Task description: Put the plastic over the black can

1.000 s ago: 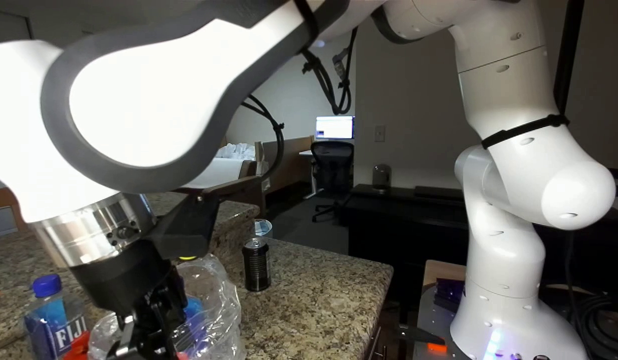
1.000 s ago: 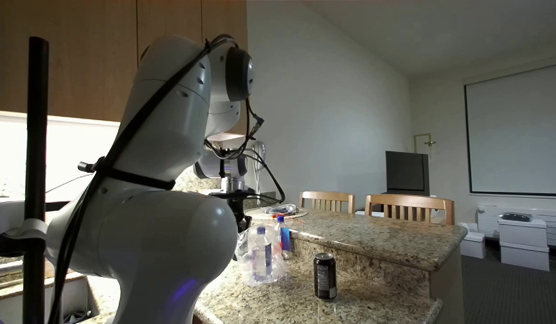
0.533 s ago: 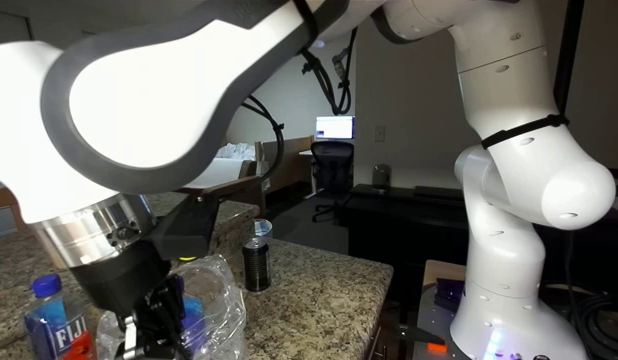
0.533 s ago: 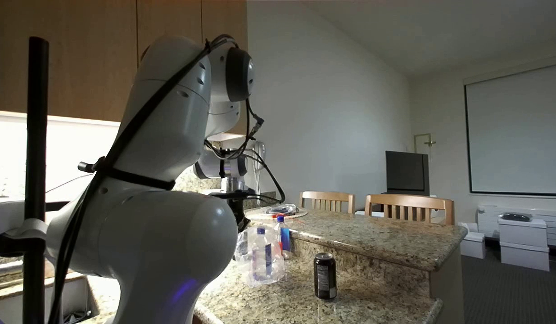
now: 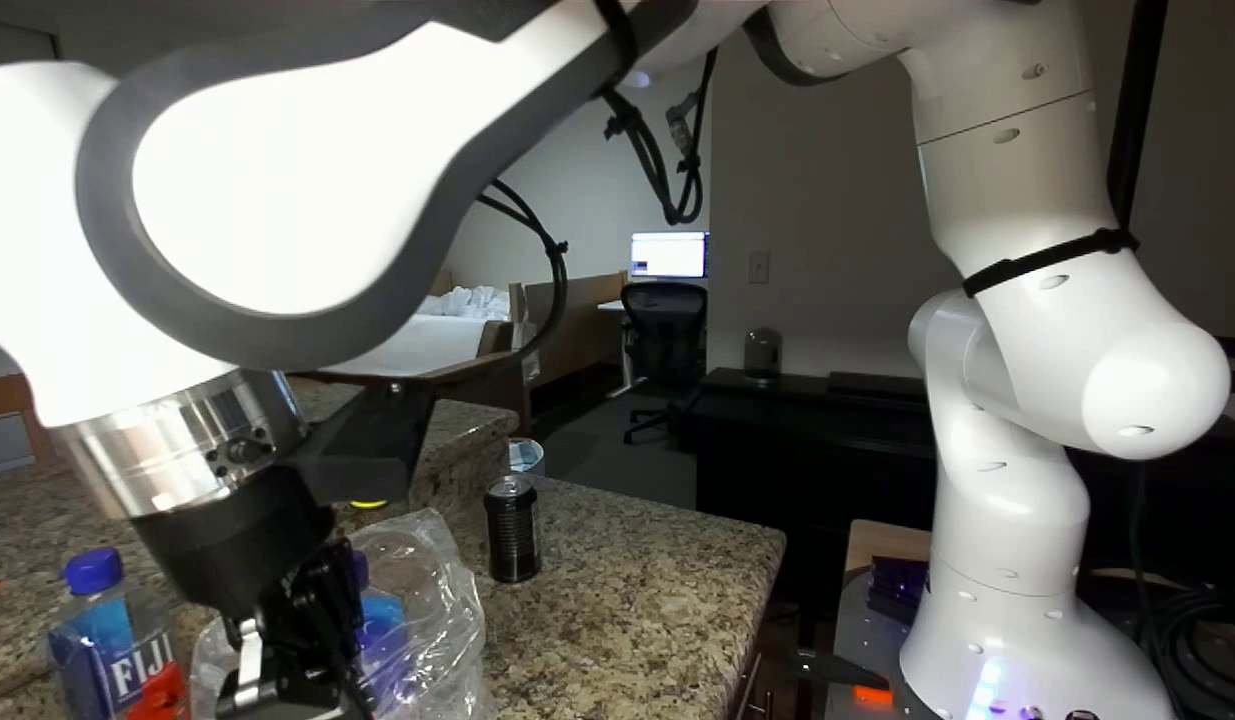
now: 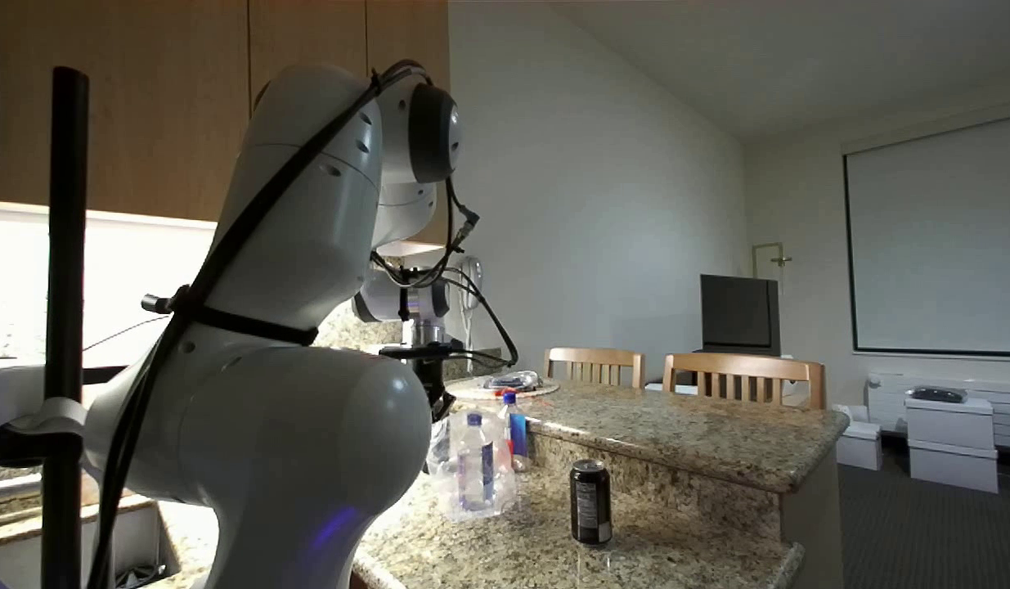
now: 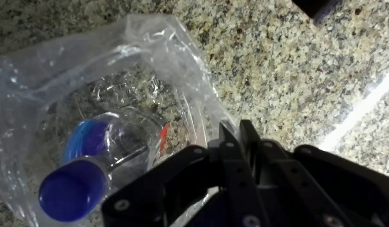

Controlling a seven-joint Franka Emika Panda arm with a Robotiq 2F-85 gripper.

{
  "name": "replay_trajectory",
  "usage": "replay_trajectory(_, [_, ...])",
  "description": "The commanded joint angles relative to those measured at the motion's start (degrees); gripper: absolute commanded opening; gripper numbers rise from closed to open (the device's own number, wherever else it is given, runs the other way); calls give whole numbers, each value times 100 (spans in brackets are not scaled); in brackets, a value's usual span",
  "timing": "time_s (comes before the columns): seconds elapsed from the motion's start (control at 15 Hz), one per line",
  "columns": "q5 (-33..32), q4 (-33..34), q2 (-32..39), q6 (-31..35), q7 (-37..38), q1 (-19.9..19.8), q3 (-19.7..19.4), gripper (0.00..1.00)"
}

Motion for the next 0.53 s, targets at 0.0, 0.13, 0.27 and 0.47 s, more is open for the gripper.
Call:
replay_trajectory(0.0, [174, -71, -399, -26, -63, -61, 17, 12])
replay_trajectory(0.13, [208, -49, -525, -55, -68, -70, 24, 13])
replay_trajectory(0.27, [301, -64, -647, -36, -97, -98, 32, 13])
replay_trajectory(0.47, [463, -68, -796, -43, -153, -137, 32, 11])
